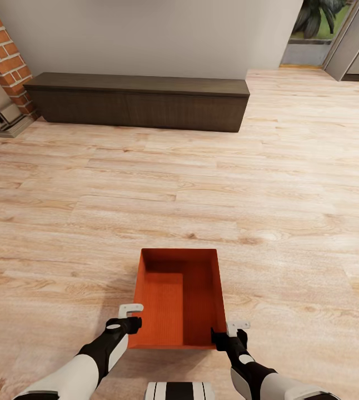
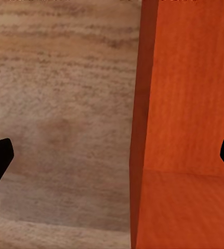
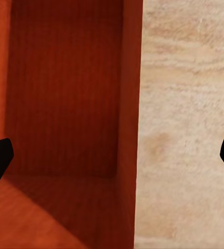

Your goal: Move the two storage containers from the living room to the garage. In the garage, place one container on the floor and stack the other container on top of it (either order is fine).

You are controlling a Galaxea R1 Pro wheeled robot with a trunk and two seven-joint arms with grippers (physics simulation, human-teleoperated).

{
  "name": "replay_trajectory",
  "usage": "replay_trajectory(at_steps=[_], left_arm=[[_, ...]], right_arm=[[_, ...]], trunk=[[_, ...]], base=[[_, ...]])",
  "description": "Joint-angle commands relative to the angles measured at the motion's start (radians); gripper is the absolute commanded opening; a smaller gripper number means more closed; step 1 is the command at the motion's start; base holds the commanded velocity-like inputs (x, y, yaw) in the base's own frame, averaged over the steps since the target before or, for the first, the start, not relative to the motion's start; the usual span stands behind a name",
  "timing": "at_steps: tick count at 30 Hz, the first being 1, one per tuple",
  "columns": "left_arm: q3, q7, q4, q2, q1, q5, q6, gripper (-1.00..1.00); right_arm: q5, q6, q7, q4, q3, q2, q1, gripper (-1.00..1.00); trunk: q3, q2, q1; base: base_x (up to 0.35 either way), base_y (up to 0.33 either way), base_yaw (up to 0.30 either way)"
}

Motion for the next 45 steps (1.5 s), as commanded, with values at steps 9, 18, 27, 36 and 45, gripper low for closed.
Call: replay_trajectory(at_steps=[9,18,27,36,45], left_arm=[[0.003,0.003,-0.004,0.001,0.000,0.003,0.006,1.00],[0.003,0.003,-0.003,-0.001,0.000,0.003,0.006,1.00],[0.003,0.003,0.003,-0.005,0.000,0.003,0.006,1.00],[0.003,0.003,0.002,-0.005,0.000,0.003,0.006,1.00],[0.003,0.004,0.000,-0.005,0.000,0.003,0.006,1.00]], right_arm=[[-0.008,-0.006,-0.004,0.001,0.008,-0.001,-0.001,1.00],[-0.014,0.000,-0.004,0.001,0.003,-0.001,-0.001,1.00],[-0.076,-0.008,-0.005,0.001,-0.008,-0.001,-0.001,1.00],[-0.073,-0.013,-0.005,0.001,-0.007,-0.001,-0.001,1.00],[-0.072,-0.014,-0.005,0.001,-0.007,-0.001,-0.001,1.00]], trunk=[[-0.001,0.000,0.000],[-0.001,0.000,0.000],[-0.001,0.000,0.000],[-0.001,0.000,0.000],[-0.001,0.000,0.000]], base=[[0.000,0.000,0.000],[0.000,0.000,0.000],[0.000,0.000,0.000],[0.000,0.000,0.000],[0.000,0.000,0.000]])
